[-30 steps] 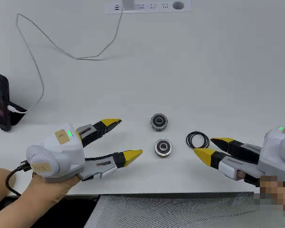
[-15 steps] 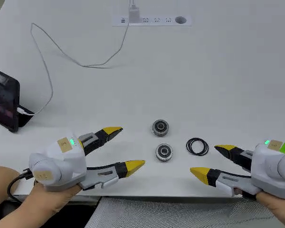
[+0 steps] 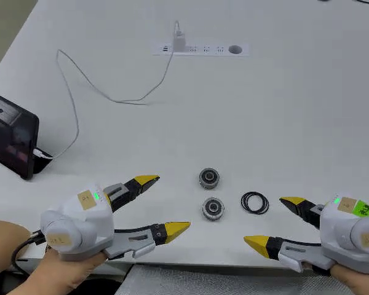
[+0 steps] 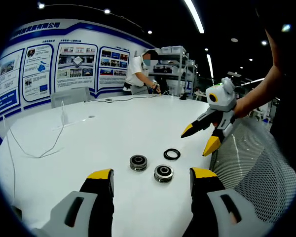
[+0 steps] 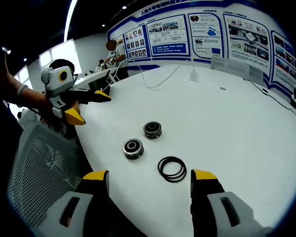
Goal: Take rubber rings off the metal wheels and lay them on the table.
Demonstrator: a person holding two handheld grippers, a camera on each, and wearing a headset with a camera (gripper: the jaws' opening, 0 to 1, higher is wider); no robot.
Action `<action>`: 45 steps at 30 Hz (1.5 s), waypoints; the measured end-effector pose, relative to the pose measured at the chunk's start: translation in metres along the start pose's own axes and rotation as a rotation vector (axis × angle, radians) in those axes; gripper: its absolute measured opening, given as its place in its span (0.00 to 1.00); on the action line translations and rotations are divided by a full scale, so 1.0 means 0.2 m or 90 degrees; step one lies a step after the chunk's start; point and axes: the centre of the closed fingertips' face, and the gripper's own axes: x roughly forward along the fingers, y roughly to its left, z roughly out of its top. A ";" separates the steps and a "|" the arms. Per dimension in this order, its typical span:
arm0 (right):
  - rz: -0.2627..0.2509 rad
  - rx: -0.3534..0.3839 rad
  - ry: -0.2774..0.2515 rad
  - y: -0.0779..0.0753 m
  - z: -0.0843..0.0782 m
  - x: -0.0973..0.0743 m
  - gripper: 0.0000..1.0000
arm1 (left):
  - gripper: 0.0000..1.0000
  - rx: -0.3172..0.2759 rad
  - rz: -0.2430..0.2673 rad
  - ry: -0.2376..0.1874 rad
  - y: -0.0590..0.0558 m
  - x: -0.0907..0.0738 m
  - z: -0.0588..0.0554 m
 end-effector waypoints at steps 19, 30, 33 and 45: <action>-0.017 -0.047 0.011 0.01 0.00 -0.05 0.80 | 0.68 -0.007 0.013 0.011 -0.04 -0.08 -0.05; -0.021 -0.057 0.009 0.02 0.02 -0.05 0.81 | 0.69 -0.002 0.020 0.004 -0.03 -0.10 -0.03; -0.021 -0.057 0.009 0.03 0.02 -0.05 0.81 | 0.68 -0.002 0.021 0.003 -0.03 -0.11 -0.03; -0.027 -0.053 0.006 0.03 0.02 -0.06 0.80 | 0.68 -0.003 0.025 0.004 -0.03 -0.12 -0.03</action>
